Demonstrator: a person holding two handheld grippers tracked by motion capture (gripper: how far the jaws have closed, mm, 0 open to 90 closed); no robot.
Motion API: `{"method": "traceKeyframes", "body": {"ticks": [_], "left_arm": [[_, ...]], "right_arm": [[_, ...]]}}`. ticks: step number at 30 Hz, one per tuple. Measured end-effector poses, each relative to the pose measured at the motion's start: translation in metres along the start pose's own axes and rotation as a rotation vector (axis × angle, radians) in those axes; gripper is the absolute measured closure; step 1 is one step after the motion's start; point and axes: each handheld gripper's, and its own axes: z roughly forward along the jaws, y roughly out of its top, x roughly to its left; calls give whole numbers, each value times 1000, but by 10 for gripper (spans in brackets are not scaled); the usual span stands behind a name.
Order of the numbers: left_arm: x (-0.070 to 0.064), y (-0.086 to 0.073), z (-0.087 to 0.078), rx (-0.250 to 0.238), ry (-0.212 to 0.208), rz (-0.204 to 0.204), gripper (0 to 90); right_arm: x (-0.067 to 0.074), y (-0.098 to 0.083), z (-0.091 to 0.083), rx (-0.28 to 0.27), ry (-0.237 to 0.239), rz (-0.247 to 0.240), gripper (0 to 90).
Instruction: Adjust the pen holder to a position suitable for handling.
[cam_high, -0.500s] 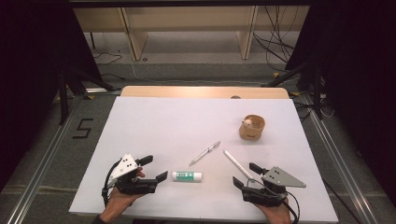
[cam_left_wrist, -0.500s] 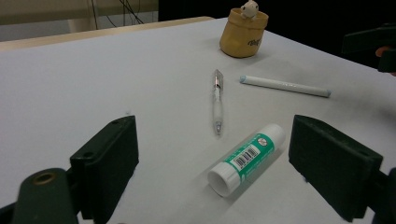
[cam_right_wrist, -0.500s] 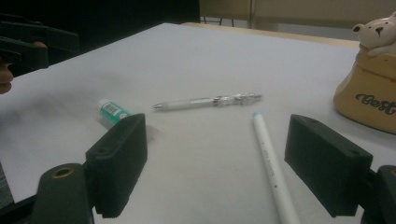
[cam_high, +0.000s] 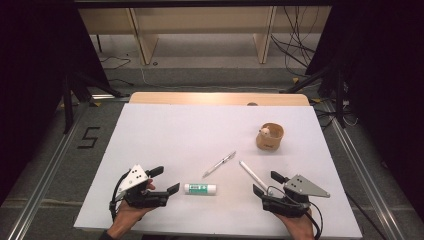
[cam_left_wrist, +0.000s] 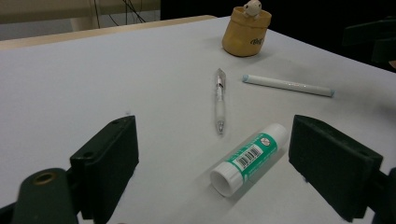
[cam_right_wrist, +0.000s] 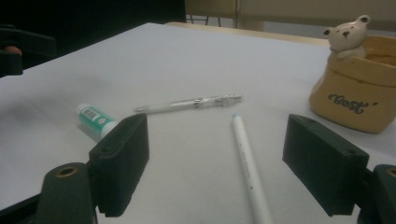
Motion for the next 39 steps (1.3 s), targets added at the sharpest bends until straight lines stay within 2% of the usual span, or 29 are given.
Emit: {"method": "traceKeyframes", "body": {"ticks": [7, 8, 9, 13, 21, 26, 28, 29, 33, 36, 39], "left_arm": [[0, 0, 0, -2, 4, -1, 156], [0, 1, 0, -2, 3, 2, 156], [0, 1, 0, -2, 2, 2, 156], [0, 0, 0, -2, 4, 2, 156], [1, 0, 0, -5, 7, -2, 156], [0, 0, 1, -5, 7, -2, 156], [0, 0, 0, -3, 8, 2, 156], [0, 0, 0, -5, 8, -1, 156], [1, 0, 0, -5, 8, -3, 156], [1, 1, 0, -5, 7, -1, 156], [1, 1, 0, -5, 8, -1, 156]], "right_arm": [[-12, 10, 0, 1, -59, 14, 281], [-19, 13, 1, 10, -89, 16, 321], [-23, 14, 1, 12, -97, 20, 323], [-39, 19, 3, 8, -122, 57, 335], [-59, 27, 12, 12, -170, 68, 379], [-72, 32, 20, 26, -209, 89, 514], [-76, 33, 23, 31, -218, 98, 536], [-83, 34, 28, 38, -234, 115, 590], [-97, 35, 36, 43, -272, 161, 690], [-104, 35, 41, 53, -292, 169, 729], [-113, 34, 48, 57, -314, 189, 810]]}}
